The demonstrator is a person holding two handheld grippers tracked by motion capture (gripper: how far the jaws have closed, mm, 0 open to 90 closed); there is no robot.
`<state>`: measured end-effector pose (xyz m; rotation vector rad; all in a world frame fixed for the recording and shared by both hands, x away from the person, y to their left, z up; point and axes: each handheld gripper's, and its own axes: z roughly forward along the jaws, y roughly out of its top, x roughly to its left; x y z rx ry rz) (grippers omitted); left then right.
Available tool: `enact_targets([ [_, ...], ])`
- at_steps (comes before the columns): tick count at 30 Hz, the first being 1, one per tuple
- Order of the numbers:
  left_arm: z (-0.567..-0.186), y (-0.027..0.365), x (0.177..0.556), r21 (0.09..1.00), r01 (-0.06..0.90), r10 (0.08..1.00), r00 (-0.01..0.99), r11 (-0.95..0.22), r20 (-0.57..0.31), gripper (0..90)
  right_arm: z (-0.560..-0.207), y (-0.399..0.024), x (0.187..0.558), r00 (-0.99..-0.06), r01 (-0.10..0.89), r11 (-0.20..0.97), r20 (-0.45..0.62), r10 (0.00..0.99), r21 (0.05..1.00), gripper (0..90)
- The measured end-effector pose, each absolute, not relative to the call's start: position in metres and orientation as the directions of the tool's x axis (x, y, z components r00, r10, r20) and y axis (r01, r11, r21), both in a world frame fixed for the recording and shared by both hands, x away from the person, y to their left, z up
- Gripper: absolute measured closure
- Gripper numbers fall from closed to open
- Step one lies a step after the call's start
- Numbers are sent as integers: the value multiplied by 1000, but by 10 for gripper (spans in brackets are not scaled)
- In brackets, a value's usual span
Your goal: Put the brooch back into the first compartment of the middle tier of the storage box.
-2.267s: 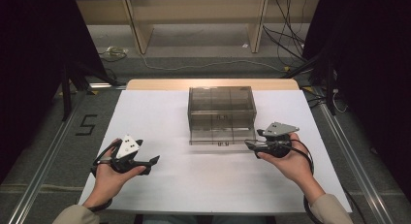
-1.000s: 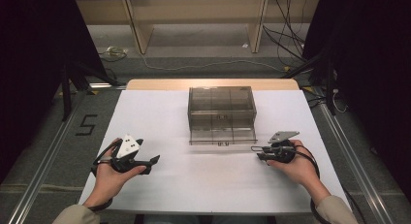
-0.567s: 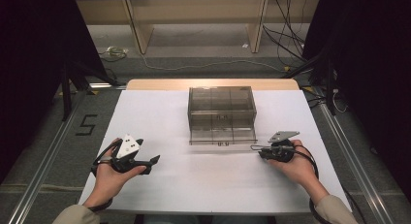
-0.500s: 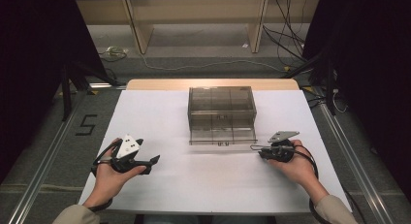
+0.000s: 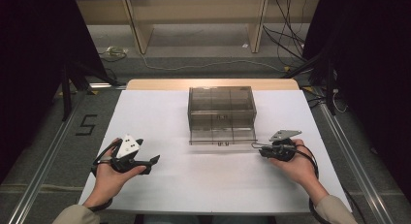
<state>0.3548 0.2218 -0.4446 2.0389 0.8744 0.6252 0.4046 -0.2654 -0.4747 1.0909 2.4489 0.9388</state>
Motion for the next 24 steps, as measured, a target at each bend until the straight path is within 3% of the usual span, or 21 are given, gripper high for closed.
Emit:
enact_targets([
  [24,-445,222,355,828,361,762,637,-428,117,175,-460,-267,402,-644,516,439,-5,765,736,804],
])
